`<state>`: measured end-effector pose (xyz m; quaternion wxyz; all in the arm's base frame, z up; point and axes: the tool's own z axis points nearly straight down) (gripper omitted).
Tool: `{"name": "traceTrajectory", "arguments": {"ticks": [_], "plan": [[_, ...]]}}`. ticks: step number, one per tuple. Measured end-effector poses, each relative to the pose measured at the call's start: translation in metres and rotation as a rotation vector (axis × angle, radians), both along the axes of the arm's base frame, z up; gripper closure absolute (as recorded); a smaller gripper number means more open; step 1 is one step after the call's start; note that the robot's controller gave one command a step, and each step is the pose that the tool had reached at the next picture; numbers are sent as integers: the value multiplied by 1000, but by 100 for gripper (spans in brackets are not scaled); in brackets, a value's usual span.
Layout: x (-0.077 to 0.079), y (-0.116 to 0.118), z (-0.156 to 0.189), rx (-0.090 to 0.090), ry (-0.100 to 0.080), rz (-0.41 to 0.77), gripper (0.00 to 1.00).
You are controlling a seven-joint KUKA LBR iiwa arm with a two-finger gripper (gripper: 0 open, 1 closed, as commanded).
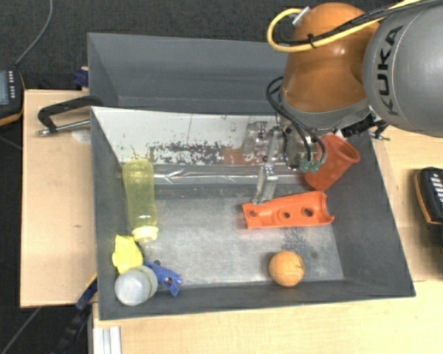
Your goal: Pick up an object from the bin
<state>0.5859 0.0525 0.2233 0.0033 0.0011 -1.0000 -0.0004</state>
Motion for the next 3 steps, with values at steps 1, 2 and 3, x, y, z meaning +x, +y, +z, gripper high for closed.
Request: {"name": "traceTrajectory", "arguments": {"ticks": [1,2,3], "plan": [[2,0,5,1,-9,-1,0],[-1,-40,-71,1,-9,20,0],[-30,-77,-74,2,-3,99,0]]}}
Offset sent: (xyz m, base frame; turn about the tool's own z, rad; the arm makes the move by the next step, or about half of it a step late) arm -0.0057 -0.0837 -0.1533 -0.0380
